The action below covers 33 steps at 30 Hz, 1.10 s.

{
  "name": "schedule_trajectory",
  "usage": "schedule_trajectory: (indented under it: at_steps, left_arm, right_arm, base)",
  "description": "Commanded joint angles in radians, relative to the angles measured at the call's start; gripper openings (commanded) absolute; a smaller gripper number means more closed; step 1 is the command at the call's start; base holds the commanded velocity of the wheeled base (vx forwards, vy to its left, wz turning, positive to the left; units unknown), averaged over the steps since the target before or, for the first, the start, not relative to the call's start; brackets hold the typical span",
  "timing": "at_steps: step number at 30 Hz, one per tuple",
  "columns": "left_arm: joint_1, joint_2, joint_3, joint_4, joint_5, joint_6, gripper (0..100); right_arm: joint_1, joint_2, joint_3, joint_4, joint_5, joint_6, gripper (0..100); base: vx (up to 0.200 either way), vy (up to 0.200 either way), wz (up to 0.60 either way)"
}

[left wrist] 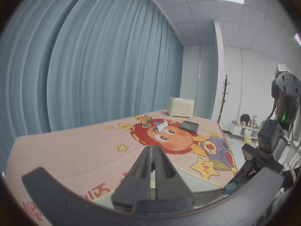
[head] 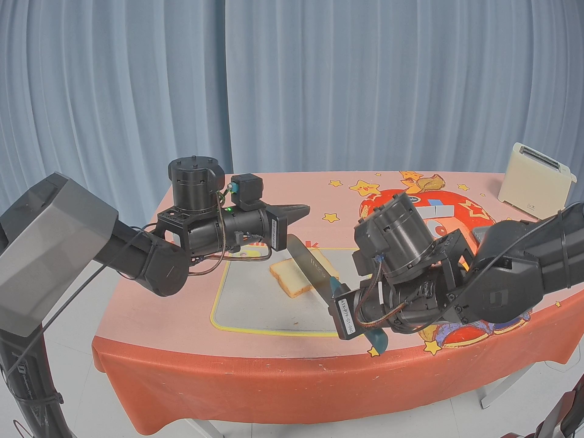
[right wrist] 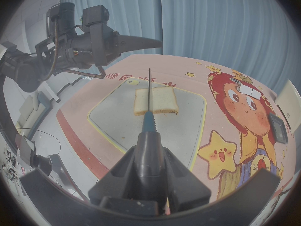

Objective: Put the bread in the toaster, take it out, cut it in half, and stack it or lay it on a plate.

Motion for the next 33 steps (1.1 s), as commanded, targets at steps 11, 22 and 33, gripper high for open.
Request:
schedule_trajectory:
  at_steps: [11,22,33]
  left_arm:
    - [0.004,0.088,0.067,-0.128,0.010,0.099,0]
    - [0.006,0.100,0.065,-0.160,0.025,0.100,0]
    - [0.004,0.106,0.068,-0.194,0.024,0.096,0]
  right_arm:
    - [0.000,0.001,-0.021,0.007,-0.004,-0.001,0]
    - [0.002,0.013,-0.020,0.007,-0.006,-0.003,0]
    - [-0.003,0.004,-0.025,0.007,-0.014,-0.004,0]
  base:
    - [0.000,0.000,0.00]
    - [0.000,0.000,0.00]
    - [0.000,0.000,0.00]
